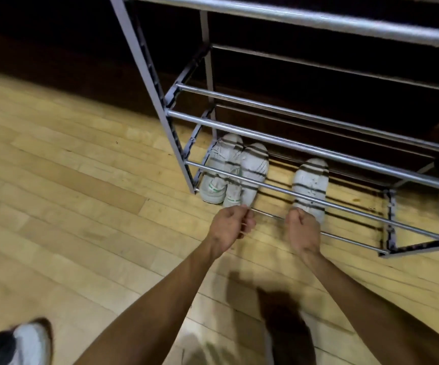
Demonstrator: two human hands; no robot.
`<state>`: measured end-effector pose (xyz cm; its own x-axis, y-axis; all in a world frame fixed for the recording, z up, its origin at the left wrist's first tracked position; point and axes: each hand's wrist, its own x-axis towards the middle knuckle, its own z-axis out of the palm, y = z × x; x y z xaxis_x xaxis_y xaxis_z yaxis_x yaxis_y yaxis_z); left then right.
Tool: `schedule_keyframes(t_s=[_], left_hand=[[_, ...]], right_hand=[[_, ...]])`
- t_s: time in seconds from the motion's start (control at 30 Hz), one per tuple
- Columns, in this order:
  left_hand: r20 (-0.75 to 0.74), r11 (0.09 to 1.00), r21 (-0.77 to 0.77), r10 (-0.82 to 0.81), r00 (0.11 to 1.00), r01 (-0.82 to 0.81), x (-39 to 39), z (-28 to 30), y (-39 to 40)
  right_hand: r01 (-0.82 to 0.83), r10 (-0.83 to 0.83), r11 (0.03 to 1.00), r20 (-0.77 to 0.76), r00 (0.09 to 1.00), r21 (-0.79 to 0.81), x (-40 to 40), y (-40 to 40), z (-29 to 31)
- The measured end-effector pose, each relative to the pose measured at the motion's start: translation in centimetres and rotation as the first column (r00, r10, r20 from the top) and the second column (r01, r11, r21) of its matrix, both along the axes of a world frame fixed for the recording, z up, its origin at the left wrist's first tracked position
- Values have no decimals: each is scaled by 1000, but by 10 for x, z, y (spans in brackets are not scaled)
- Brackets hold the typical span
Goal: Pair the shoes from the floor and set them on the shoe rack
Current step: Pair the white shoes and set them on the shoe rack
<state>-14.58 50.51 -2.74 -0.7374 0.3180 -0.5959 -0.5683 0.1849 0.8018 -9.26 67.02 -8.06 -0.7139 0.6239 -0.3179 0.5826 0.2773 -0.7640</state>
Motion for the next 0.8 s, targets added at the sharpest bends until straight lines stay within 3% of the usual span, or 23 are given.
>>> schedule_keyframes(t_s=[0.2, 0.47, 0.8], left_hand=[[-265, 986, -129, 66, 962, -103, -2, 28, -101], [-240, 914, -248, 263, 934, -321, -12, 29, -259], [-225, 783, -310, 491, 842, -539, 12, -16, -415]], right_hand=[[-243, 242, 955, -27, 970, -172, -15, -83, 17], [-513, 550, 768, -15, 835, -383, -50, -221, 18], [-704, 778, 589, 45, 626, -397, -45, -349, -2]])
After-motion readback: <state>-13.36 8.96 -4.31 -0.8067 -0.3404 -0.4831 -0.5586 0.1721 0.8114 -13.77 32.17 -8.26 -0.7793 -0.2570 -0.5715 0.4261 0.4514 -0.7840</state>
